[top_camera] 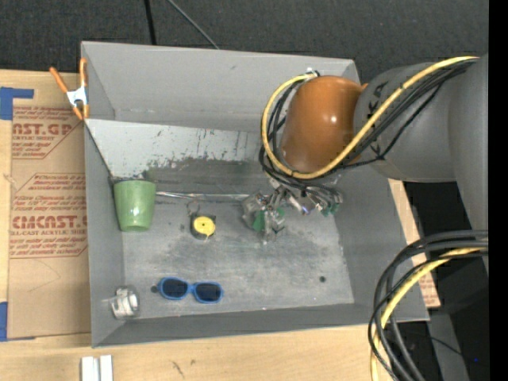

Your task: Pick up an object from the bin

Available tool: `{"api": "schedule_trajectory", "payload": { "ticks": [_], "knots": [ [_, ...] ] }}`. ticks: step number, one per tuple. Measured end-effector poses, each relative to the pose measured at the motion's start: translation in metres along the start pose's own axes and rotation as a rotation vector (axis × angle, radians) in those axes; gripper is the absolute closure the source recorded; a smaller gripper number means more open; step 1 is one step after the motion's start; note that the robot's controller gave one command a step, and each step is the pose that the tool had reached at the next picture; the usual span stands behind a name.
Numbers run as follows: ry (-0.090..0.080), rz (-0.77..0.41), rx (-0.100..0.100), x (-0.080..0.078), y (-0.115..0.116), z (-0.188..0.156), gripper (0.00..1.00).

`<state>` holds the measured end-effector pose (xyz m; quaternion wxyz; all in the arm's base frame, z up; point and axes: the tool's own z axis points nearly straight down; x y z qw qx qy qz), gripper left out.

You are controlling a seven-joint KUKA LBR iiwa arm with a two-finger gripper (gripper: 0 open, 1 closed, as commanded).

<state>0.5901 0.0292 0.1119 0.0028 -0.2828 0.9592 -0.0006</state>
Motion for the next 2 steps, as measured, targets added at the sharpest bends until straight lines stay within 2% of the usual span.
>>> {"api": "schedule_trajectory", "payload": {
  "ticks": [2],
  "knots": [
    [0.002,0.001,-0.001,-0.0014,-0.0002,-0.0106,1.00]
  ]
}}
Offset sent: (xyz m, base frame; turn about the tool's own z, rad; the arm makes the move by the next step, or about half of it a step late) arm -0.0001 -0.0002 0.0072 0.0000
